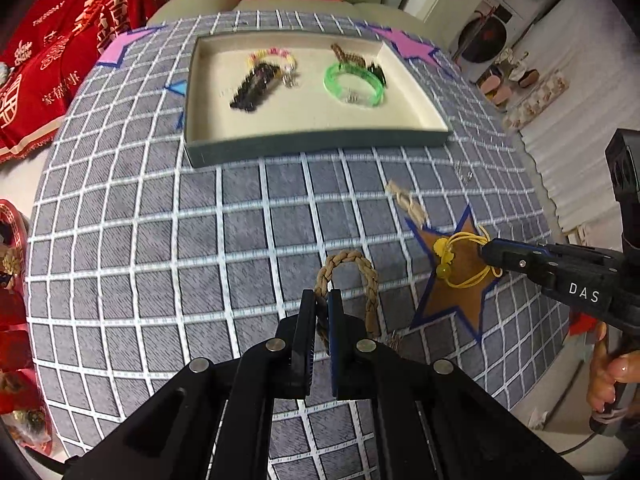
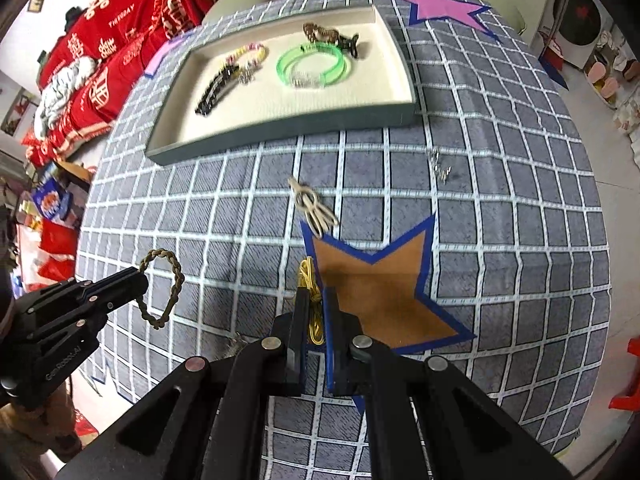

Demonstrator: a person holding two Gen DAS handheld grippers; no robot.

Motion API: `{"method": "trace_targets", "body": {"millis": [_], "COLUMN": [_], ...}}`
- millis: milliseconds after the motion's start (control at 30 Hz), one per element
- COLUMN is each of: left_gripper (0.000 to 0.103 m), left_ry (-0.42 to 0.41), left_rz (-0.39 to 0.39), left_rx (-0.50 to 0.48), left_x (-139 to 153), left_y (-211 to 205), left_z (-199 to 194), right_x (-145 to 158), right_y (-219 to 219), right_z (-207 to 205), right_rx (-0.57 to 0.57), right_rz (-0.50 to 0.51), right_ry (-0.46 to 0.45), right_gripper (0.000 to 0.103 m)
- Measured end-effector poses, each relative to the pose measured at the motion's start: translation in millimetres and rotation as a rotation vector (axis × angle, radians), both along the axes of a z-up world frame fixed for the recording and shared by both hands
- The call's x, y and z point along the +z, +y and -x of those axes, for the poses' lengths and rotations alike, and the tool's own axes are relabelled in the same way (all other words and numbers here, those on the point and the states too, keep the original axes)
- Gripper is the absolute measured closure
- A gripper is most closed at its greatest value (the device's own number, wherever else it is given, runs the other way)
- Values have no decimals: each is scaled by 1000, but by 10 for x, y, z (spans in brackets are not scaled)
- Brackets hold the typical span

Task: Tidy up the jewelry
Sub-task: 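Carry the rope bracelet and yellow cord into the tray and open both tools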

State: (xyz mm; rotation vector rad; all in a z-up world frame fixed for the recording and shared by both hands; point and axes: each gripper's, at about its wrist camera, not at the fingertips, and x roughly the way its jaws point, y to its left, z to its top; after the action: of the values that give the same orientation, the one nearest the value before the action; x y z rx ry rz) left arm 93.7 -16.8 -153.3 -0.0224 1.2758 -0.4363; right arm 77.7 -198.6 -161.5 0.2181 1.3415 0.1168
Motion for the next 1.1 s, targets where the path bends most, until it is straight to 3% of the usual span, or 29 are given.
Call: {"method": "trace_targets", "body": {"millis": [233, 567, 1100], "left_gripper": [90, 90, 90], "left_ry": [-59, -144, -167], "left_rz": [17, 28, -4], "left_rx": [31, 75, 131], "left_x": [214, 437, 278], "left_y": [37, 61, -111], "left_z": [-219, -750, -1590], "right_x": [313, 613, 407], "right_y": [-136, -260, -310], "right_z": [-204, -817, -1743], "right_rx": [-4, 25, 33], "right_rz": [-27, -21, -67], "right_ry": [-67, -160, -156], "right_gripper": [96, 96, 96]}}
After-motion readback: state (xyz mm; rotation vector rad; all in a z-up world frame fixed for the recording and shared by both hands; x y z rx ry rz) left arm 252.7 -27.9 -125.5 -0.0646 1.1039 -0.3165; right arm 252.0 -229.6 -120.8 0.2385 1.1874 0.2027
